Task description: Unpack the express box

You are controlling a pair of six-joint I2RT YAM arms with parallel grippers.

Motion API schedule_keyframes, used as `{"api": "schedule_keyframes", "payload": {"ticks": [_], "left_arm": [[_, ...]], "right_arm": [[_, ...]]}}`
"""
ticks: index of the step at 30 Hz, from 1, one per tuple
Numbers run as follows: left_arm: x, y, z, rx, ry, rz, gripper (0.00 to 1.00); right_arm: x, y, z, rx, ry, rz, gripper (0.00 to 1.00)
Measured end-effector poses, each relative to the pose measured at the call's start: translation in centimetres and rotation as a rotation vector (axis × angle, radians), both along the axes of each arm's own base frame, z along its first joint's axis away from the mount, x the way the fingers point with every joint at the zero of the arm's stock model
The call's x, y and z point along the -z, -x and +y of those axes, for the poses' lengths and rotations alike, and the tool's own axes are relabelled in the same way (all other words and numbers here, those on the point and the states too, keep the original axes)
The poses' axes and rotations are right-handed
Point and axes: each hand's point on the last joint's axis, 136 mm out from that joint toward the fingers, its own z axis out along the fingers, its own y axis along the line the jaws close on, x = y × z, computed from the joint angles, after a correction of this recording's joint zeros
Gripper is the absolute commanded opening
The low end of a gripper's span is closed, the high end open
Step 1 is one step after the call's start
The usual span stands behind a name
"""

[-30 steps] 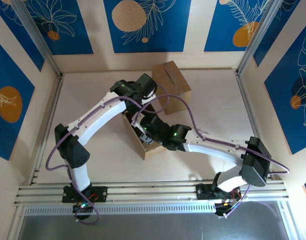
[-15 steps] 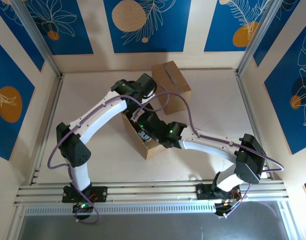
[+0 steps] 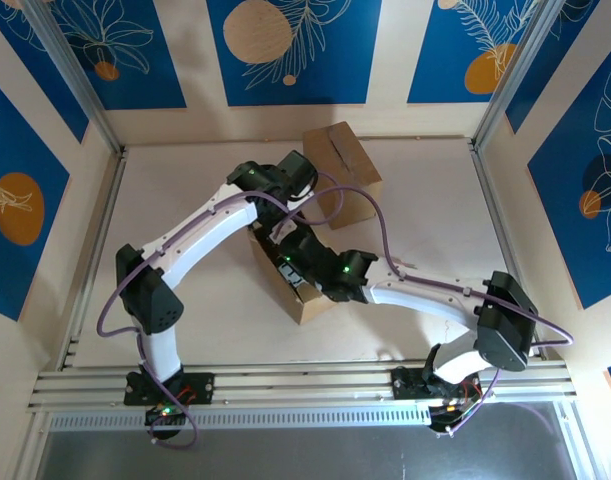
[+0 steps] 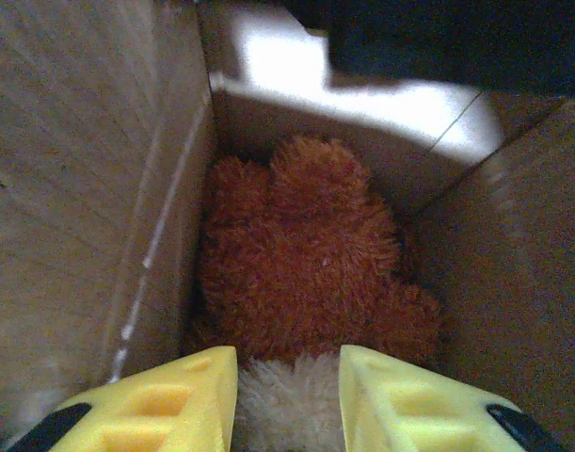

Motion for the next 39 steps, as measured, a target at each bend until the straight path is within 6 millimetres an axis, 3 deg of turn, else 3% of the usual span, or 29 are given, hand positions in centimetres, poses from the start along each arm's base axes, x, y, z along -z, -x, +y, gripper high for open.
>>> {"api": "schedule_keyframes", "payload": {"ticks": [10,15,21,39], "left_arm": [[-0.2,0.5,-0.3,0.007,0.014,0.02,0.0],[-0.5,0.7,-0.5,0.012,0.025,0.03,0.0],[-0.6,0.7,-0.4,0.011,0.028,0.032,0.0],[-0.6,0.6,-0.1,0.004,0.025,0.035,0.0]], "right_arm": [[-0.3,0.9,-1.1,0.004,0.025,-0.01,0.31],[-0.6,2.1,-1.3,-0.029,0.1,-0.018,0.35],[0.5,3.9,-1.8,-0.123,0.241,-0.024,0.36],[0.4,4.3,-1.5,-0.267,0.524,-0.21,0.38]]}}
